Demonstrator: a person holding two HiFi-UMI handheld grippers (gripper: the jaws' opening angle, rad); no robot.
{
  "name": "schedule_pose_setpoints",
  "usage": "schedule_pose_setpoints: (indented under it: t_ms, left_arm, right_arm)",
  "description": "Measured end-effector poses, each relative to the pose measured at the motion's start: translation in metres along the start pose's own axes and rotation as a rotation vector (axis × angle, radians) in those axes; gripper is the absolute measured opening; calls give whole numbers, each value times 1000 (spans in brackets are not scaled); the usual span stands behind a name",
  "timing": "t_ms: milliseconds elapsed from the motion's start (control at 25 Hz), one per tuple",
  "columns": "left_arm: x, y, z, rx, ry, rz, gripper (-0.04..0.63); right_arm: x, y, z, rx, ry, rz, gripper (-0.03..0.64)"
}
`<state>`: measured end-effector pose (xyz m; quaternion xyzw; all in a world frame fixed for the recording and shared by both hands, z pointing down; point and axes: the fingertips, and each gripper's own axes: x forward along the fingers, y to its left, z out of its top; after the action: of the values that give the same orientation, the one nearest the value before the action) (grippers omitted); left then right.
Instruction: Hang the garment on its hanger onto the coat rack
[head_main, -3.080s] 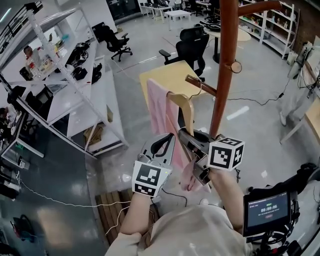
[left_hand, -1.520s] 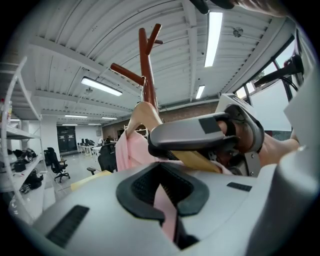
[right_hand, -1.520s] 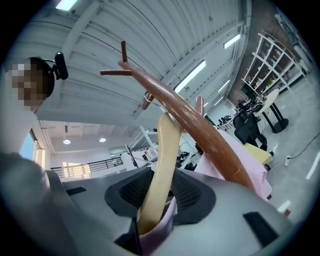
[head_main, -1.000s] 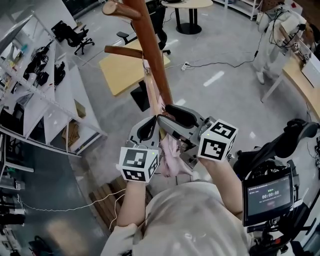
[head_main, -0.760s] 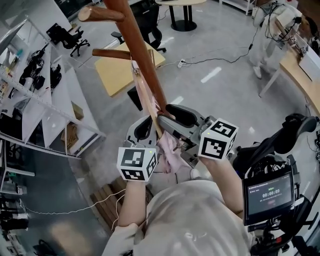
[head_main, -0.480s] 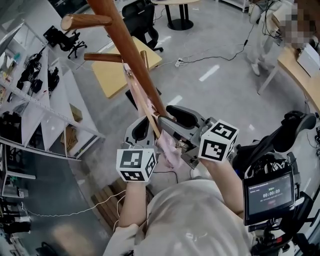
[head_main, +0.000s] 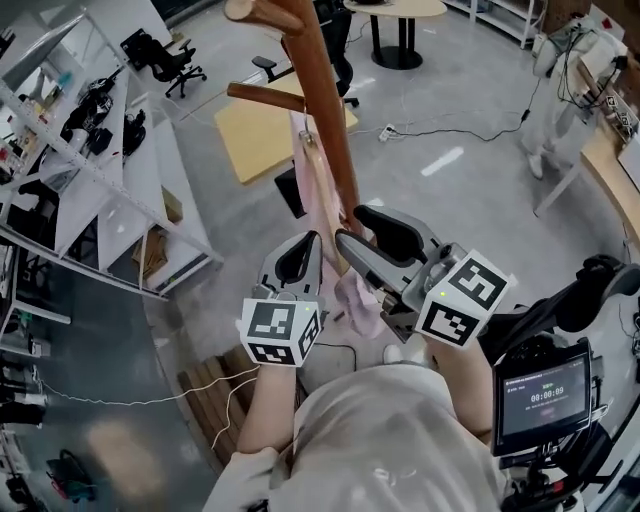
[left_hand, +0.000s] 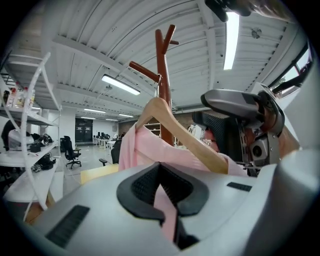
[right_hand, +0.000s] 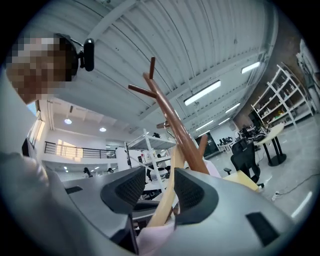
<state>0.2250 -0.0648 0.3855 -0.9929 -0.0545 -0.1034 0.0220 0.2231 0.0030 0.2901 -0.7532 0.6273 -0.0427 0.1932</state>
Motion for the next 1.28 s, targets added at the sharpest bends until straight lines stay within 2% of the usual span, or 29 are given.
schedule_pose_setpoints:
  t_ms: [160, 520, 720, 880, 1120, 1280]
  left_arm:
    - [-27, 9, 3, -7, -25, 65, 6]
    - [-131, 82, -9, -44, -72, 332, 6]
    - [-224, 123, -35, -94, -64, 537, 6]
    - [-293, 134, -52, -119, -47, 716, 6]
    - [-372, 122, -60, -160, -8, 875, 6]
    - [-402, 126, -98, -202, 21, 940, 6]
  right_arm:
    - [6, 31, 14, -55, -5, 76, 183]
    - [79, 128, -11, -24, 61, 405, 183]
    - [115, 194, -59, 46, 133, 570, 183]
    - [129, 243, -96, 98, 209, 722, 183]
    - [125, 303, -135, 165, 329, 859, 183]
    - [128, 318, -199, 220, 433, 905, 183]
